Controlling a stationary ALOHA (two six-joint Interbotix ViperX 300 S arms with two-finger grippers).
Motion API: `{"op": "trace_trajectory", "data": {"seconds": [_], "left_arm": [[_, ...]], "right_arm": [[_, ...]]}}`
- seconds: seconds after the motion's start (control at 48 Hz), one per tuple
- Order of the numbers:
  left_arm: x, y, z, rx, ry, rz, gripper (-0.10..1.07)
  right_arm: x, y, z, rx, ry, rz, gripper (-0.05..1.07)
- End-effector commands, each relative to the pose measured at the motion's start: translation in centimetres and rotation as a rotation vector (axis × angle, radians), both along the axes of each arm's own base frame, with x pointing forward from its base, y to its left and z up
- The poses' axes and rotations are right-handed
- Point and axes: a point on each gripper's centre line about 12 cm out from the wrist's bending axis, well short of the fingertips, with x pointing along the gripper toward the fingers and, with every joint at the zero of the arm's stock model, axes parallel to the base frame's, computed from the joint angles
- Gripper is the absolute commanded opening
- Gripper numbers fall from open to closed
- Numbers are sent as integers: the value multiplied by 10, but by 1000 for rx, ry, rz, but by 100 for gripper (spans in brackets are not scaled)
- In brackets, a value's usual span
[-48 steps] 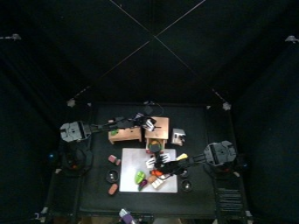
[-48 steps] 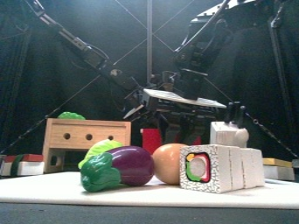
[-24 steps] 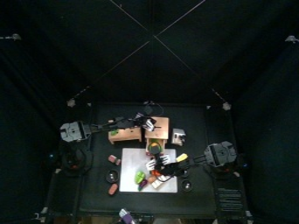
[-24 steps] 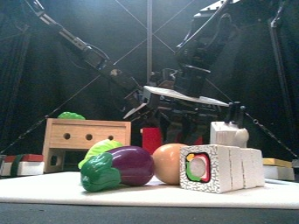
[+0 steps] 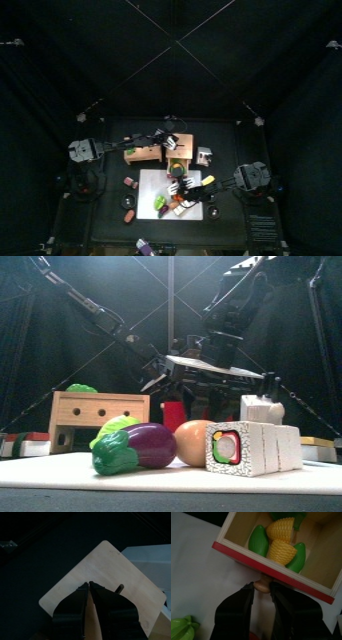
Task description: Open drawer
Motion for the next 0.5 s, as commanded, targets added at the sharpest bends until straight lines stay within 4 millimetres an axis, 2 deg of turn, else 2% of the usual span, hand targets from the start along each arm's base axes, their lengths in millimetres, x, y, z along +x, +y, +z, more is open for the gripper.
{"op": "trace_trajectory", "data": {"seconds": [0.0,0.479], "left_arm": [[-6,1,-4,-10,26,12,58],[-5,0,-1,-7,18,9,58]], "right_arm": [[3,2,12,5,-33,4,76],[4,7,18,5,-41,35,85]]}}
